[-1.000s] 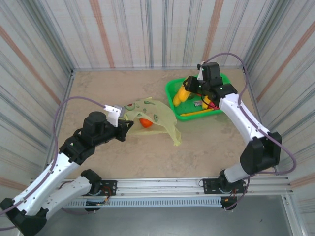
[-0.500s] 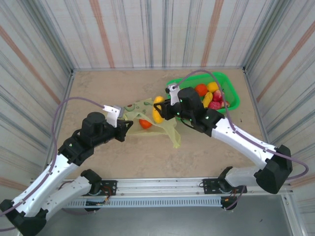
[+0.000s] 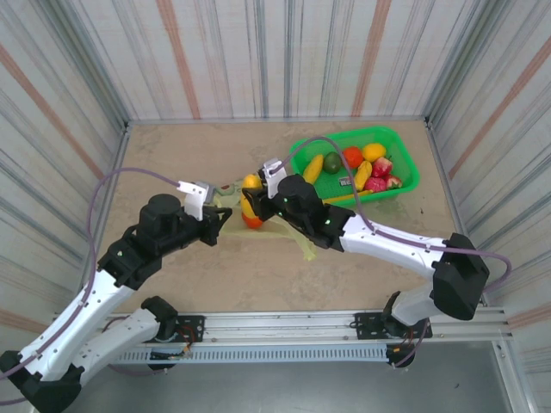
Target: Place the fake fruits into the plastic bag and tie a complex knot
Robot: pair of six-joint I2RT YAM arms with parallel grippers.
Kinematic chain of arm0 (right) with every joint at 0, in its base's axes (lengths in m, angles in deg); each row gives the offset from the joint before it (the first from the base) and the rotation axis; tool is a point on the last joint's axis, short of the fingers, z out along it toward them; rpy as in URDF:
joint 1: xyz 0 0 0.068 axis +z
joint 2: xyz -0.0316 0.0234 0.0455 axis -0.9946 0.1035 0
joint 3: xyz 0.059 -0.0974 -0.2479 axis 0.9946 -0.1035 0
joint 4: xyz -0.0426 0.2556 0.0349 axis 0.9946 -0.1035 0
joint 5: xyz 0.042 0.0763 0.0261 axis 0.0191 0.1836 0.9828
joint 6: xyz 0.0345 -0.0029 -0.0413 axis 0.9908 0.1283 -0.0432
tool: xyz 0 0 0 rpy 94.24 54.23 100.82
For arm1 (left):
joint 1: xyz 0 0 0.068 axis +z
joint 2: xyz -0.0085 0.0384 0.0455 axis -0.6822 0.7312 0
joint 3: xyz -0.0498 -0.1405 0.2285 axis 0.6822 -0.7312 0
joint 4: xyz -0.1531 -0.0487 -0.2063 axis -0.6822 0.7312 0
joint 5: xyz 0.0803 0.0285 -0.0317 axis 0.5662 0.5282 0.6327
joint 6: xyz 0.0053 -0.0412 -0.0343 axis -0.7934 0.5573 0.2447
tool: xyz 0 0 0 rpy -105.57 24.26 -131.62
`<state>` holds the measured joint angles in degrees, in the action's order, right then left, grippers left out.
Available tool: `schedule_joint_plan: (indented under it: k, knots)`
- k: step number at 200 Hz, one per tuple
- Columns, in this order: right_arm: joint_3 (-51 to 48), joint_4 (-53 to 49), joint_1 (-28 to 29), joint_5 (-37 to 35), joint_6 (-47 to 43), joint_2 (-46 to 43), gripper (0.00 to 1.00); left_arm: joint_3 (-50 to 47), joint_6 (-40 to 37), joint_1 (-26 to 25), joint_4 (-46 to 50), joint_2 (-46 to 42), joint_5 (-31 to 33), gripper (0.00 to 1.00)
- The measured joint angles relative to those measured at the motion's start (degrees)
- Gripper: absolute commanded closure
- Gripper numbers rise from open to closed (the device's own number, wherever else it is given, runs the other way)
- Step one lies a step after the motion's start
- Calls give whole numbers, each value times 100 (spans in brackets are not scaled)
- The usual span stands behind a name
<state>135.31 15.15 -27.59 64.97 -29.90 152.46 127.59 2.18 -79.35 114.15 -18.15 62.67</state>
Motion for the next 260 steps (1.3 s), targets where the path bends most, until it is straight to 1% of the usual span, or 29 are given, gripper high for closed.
schedule_joint_plan:
  k: [41,81,104,124,132,151,161,166,192,219,233,260]
  knots:
    - [-487,490,284,-203,-55,85,47,94,2,0,-2,2,0,100]
    - [-723,627,619,-289,-289,236,45,131,7,0,-2,109,-2,100]
    - [-737,699,658,-315,-420,393,45,133,28,0,-2,140,-4,100]
    - [-688,706,654,-308,-511,610,42,151,44,0,0,153,-4,100]
    - [-623,675,654,-308,-535,728,39,164,44,0,0,153,-4,100]
    - [-437,586,654,-308,-632,1023,20,201,46,0,0,155,-7,100]
    - [-345,516,654,-332,-601,1150,13,216,46,0,0,155,-7,100]
    - [-295,455,654,-332,-627,1196,12,219,46,0,0,155,-9,100]
    - [-205,295,651,-398,-632,1261,11,262,44,0,46,155,-20,100]
    - [-155,24,603,-573,-632,1231,13,271,42,0,81,129,-22,100]
    - [-15,-260,529,-837,-632,1222,13,271,42,0,101,122,-22,100]
    - [343,-754,339,-1561,-616,1193,13,269,39,0,129,72,0,100]
